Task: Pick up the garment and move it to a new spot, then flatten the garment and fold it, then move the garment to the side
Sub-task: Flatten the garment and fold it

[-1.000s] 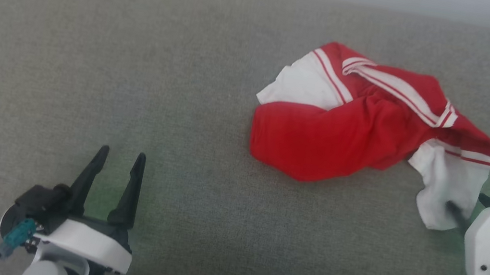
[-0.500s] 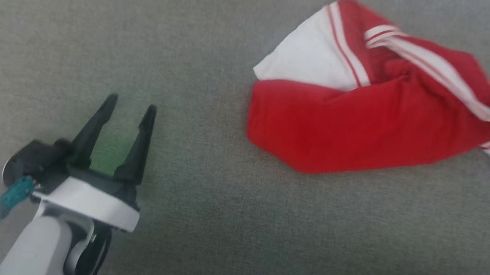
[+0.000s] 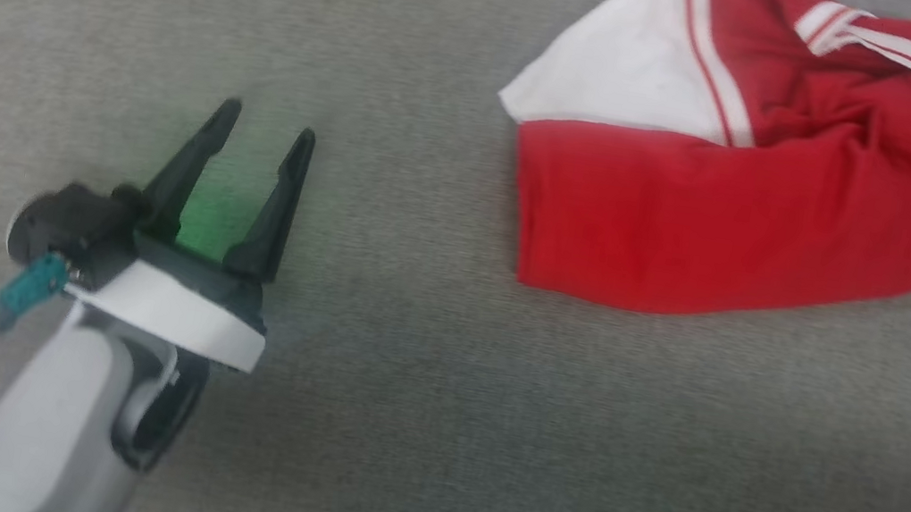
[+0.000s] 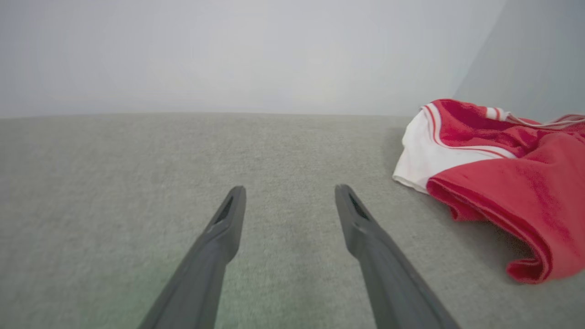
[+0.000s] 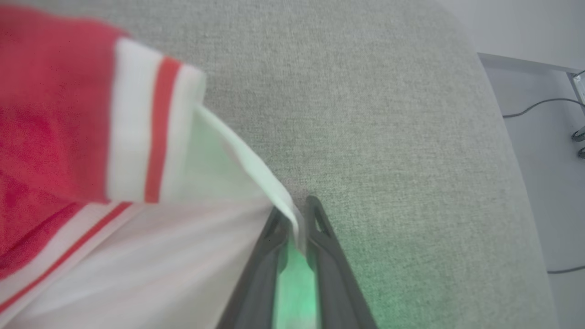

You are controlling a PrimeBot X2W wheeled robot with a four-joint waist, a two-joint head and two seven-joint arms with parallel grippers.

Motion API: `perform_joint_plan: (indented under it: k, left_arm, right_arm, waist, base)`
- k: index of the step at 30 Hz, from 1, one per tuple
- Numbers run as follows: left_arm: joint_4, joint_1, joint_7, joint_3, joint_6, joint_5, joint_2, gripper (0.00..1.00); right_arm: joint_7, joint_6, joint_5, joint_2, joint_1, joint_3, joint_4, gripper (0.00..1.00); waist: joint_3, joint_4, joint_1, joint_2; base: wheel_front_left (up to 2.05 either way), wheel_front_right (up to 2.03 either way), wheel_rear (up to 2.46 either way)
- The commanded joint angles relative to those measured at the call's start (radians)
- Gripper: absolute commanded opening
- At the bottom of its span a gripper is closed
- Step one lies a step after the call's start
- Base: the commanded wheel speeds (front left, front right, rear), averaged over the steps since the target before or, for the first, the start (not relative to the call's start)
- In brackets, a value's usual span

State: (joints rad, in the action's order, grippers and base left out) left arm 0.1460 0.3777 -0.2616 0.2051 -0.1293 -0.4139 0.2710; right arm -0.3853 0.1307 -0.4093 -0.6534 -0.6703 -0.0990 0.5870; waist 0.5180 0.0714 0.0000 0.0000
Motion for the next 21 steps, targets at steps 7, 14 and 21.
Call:
perform_joint_plan:
  k: [7,14,21]
  left_arm:
    - [0.04,0.193,-0.002,0.175,-0.002,-0.052,0.196,1.0]
    - [0.058,0.391,0.151,0.347,-0.002,-0.216,0.342,1.0]
    - [0.133,0.585,0.53,0.546,-0.002,-0.502,0.425,1.0]
  right_arm:
    - [0.263,-0.001,-0.007,0.061,0.05,0.066,-0.041,1.0]
    - [0.426,0.0,-0.05,0.13,0.134,0.102,-0.168,1.0]
    - [0.516,0.0,-0.071,0.242,0.243,0.118,-0.331,1.0]
  waist:
    - [-0.05,-0.11,0.0,0.0]
    - [-0.078,-0.214,0.0,0.0]
    - [-0.081,-0.321,0.0,0.0]
  base:
    - [0.0,0.0,0.0]
    - [0.0,0.0,0.0]
    - [0.0,0.0,0.0]
